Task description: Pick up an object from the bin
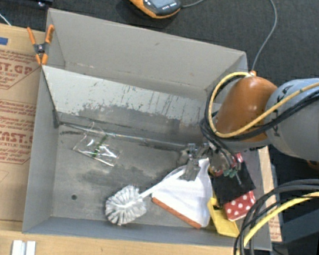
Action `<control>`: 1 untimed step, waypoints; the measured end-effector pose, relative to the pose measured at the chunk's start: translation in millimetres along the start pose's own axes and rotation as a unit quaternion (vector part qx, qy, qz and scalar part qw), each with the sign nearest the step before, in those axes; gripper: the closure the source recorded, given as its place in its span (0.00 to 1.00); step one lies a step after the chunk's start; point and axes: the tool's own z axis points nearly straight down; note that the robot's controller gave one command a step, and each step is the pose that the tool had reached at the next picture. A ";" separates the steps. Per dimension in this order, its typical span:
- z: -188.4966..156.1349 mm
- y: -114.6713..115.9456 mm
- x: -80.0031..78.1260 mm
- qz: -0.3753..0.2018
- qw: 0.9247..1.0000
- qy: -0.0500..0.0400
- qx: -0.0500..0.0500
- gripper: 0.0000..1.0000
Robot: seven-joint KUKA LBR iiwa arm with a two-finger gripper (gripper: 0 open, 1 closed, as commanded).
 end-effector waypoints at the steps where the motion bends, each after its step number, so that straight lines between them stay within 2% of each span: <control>1: -13.7 0.7 0.7 0.000 1.000 0.001 0.000 1.00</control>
Offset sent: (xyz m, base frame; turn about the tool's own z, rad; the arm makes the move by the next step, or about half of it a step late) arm 0.0001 0.0001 0.0831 0.0000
